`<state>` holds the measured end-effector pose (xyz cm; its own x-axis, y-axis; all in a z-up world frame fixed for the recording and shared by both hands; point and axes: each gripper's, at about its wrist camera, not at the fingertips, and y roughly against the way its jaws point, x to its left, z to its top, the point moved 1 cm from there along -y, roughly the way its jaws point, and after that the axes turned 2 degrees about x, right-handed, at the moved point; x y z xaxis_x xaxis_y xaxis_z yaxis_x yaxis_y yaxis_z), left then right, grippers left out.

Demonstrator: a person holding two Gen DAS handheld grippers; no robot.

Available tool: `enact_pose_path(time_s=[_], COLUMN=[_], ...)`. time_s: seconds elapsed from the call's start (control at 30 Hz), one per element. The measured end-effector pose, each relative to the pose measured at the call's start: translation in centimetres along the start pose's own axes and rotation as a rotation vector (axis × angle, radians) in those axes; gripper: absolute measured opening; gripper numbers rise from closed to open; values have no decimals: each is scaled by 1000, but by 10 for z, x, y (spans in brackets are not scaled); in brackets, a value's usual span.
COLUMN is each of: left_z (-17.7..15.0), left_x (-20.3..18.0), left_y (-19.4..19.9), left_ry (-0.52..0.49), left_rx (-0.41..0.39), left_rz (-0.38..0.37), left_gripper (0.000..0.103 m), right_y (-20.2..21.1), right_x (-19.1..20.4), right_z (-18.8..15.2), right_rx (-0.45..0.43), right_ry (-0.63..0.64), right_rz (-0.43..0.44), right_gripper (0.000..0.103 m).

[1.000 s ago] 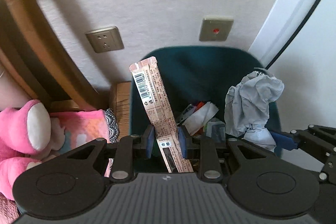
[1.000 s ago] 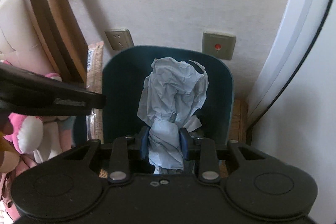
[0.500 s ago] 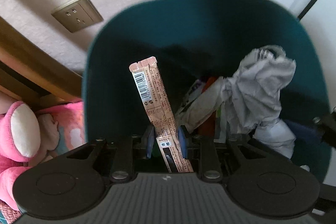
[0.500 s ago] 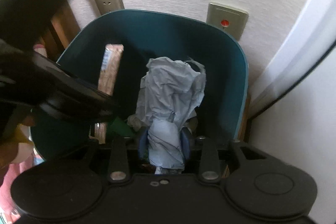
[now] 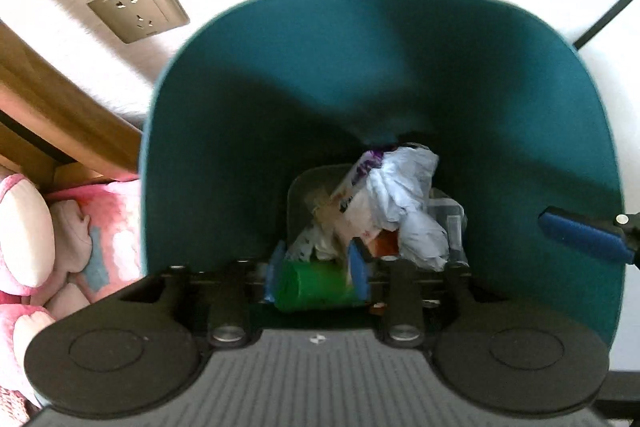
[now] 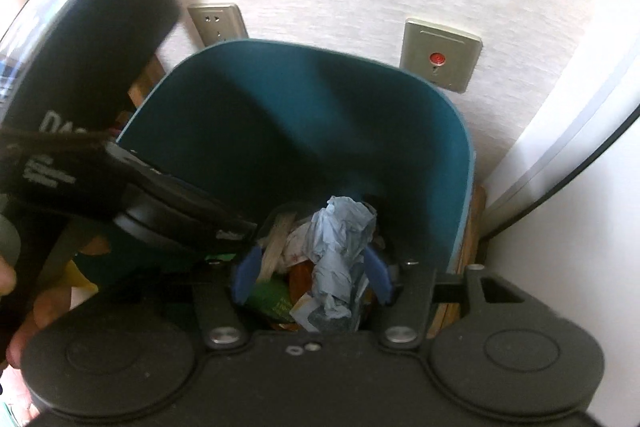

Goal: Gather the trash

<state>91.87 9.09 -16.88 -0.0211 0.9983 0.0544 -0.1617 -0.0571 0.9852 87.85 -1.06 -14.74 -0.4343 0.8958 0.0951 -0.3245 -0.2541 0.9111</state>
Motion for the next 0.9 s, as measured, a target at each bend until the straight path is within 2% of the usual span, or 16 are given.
enact_pose_path(time_s=[0.13, 0.23, 0.27, 0.4, 0.7, 0.9], left_z=[-7, -19, -23, -44, -90, -129], left_x=[8, 11, 13, 17, 25, 33], left_y=[13, 31, 38, 66, 127, 168], left_ry=[22, 16, 16, 6, -40, -70], left_rx=[-37, -96, -114, -172, -314, -407], left_rz=[-51, -48, -53, -87, -108, -111], left_gripper=[45, 61, 63, 63, 63, 63], right_y=[14, 31, 38, 65, 117, 143], right_x=[-2, 0, 0, 2, 19, 35], right_z=[-3, -8, -10, -22, -56, -82], right_rx=[-21, -52, -64, -110, -226, -305], right_ry=[-16, -19, -25, -56, -101, -110], right_rz=[7, 0, 5, 6, 20, 36], right_gripper=[57, 57, 58, 60, 62, 67])
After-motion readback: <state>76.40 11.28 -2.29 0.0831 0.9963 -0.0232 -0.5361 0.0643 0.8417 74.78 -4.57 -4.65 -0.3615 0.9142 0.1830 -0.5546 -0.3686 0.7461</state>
